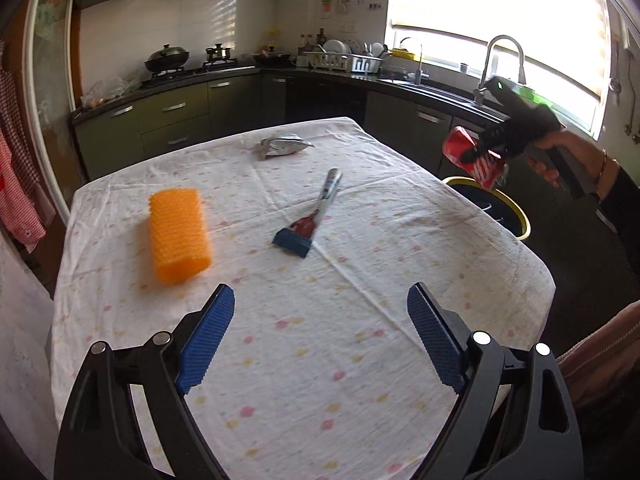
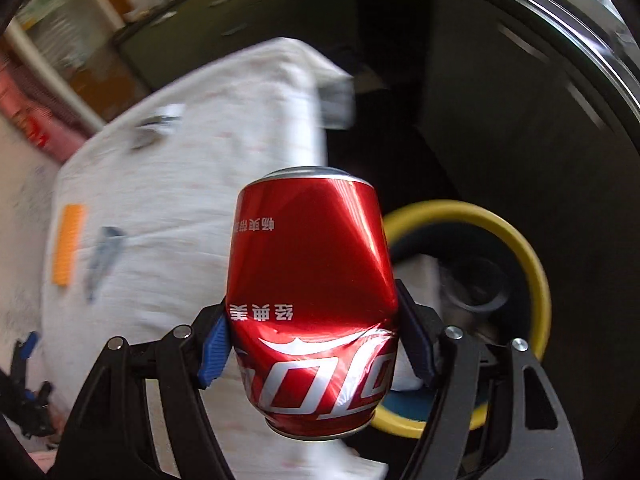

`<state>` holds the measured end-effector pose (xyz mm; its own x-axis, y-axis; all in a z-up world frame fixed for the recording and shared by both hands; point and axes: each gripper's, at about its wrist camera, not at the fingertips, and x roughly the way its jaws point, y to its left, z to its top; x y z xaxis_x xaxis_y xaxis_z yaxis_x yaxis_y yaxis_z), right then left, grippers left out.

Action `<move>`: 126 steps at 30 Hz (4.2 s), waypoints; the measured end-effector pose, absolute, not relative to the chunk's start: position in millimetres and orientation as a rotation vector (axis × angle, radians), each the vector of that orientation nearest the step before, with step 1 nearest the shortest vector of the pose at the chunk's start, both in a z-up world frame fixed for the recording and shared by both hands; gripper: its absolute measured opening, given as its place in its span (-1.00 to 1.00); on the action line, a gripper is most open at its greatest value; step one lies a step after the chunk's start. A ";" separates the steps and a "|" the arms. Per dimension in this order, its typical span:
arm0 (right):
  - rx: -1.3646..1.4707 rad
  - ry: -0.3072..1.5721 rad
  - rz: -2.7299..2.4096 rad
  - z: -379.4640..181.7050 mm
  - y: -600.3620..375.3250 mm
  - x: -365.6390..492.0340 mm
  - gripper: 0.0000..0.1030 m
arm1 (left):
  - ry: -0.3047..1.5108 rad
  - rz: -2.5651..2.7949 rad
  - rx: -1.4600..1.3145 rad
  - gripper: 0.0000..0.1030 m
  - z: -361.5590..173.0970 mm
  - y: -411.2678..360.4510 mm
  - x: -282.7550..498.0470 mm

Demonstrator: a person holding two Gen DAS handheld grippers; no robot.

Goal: Collect trash
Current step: 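Carry the red can with the right gripper over the bin and release, then grasp the toothpaste tube by its crimped end with the left gripper, then carry the toothpaste tube with the left gripper over the bin and release, then reach the right gripper to the silver snack wrapper and grasp it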

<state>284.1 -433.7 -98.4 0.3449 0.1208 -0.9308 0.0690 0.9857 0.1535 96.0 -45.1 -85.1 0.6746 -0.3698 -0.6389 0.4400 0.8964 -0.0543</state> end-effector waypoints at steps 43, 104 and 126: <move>0.119 1.105 0.100 -102.5 -418.3 194.0 0.42 | 0.977 -0.592 0.337 -0.05 -140.8 -122.3 269.1; 0.352 1.058 -0.102 -138.9 -557.8 91.9 0.45 | 0.762 -1.057 0.431 0.28 -70.7 -394.2 212.2; 0.023 1.095 0.423 -78.3 -278.1 356.2 0.54 | 0.711 -0.482 0.110 0.72 -107.1 -90.3 260.9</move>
